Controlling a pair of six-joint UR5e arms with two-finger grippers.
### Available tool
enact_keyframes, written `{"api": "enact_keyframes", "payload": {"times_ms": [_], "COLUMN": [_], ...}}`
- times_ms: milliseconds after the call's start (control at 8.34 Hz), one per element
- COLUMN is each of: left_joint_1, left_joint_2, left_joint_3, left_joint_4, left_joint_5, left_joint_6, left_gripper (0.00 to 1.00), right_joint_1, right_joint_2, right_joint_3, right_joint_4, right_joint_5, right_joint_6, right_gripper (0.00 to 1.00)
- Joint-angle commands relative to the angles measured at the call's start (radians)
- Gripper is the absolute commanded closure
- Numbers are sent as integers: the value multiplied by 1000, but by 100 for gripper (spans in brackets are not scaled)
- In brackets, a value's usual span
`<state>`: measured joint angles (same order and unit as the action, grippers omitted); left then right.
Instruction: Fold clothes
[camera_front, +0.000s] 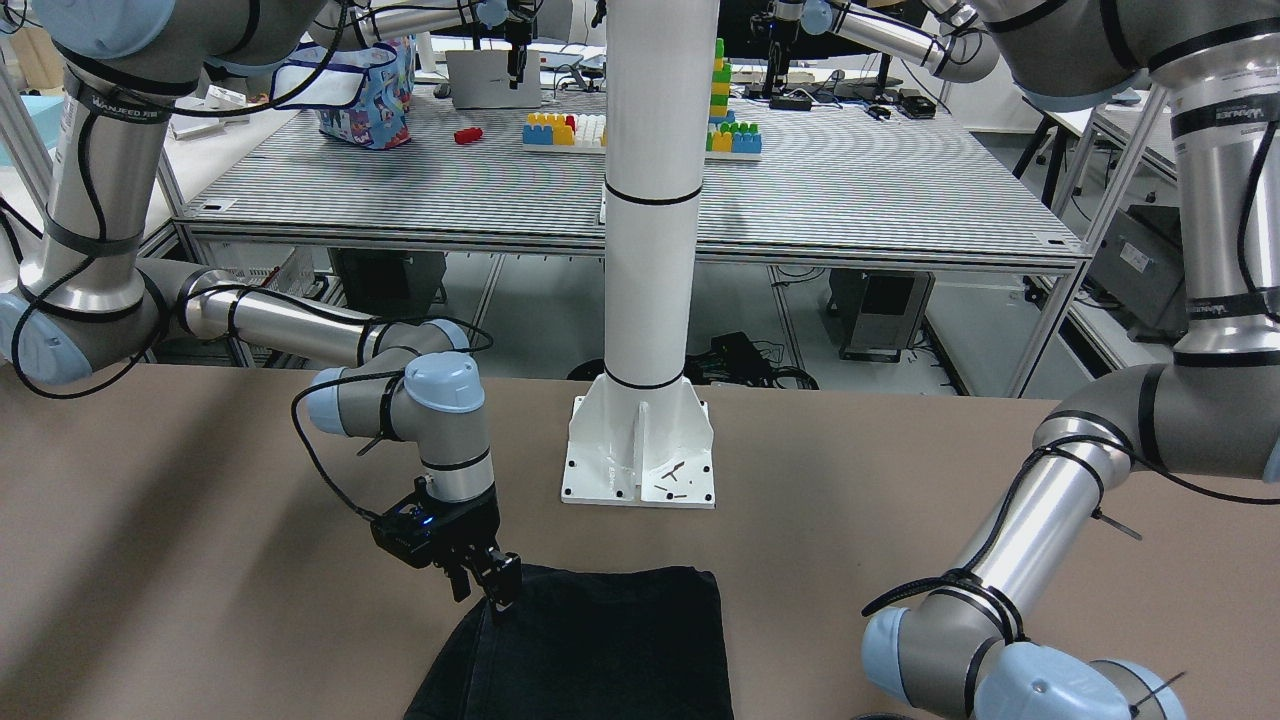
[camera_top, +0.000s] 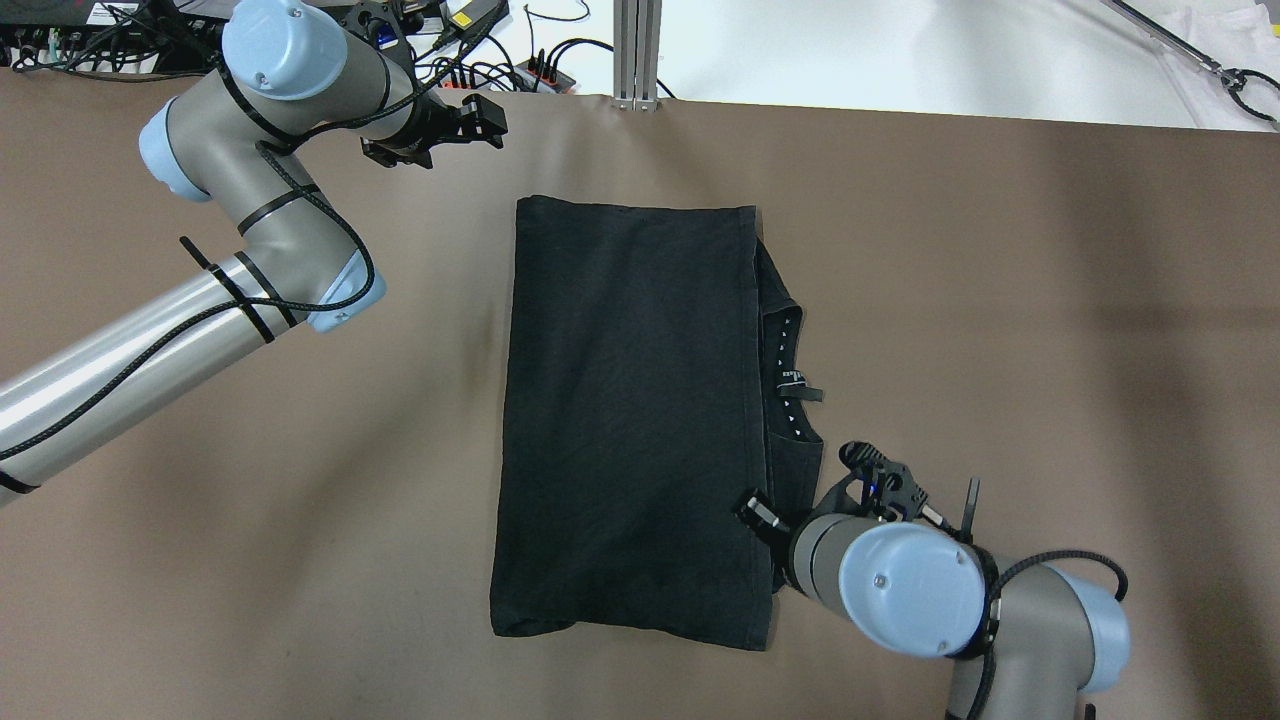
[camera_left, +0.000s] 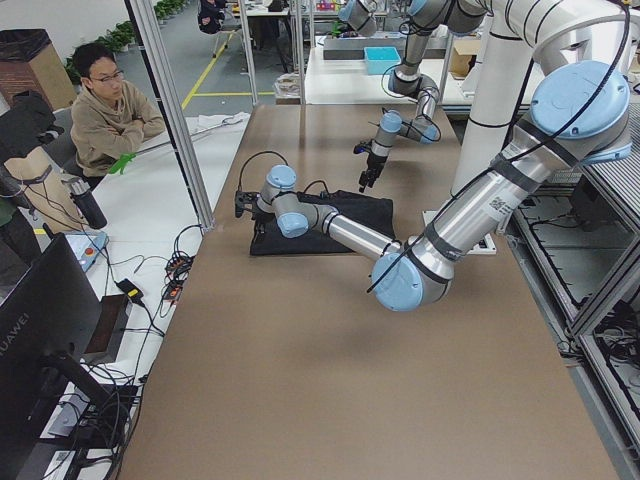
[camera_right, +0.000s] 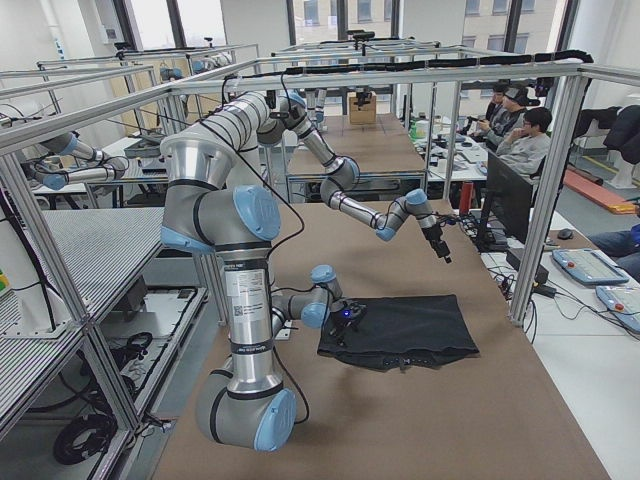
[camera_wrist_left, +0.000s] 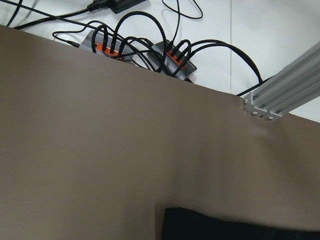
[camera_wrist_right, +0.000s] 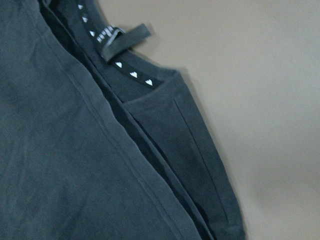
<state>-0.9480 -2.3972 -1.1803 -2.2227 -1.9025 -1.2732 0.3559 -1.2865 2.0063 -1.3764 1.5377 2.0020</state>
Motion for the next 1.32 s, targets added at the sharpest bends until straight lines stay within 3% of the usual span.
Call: {"api": "enact_keyframes", "payload": {"times_ms": [0,120,959,1199], "left_joint_1": [0,0,2,2], "left_joint_2": [1,1,6,6], "left_joint_3": [-1,-1,1,1], "left_joint_4": [1,1,1,1], "left_joint_5": [2,2,16,17], "left_joint_6": [0,0,2,2], "left_gripper": [0,0,0,0], "right_joint_1": [-188,-228,-209,-178], "right_joint_2": [-13,-13,-14,-5], "right_joint_3": [23,11,-41,-43], "right_joint_4": [-70,-70,-55,-56], "right_joint_5": [-175,-218,-222,-222], "right_joint_6": [256,256,236,222], "right_gripper": [30,31,40,50]}}
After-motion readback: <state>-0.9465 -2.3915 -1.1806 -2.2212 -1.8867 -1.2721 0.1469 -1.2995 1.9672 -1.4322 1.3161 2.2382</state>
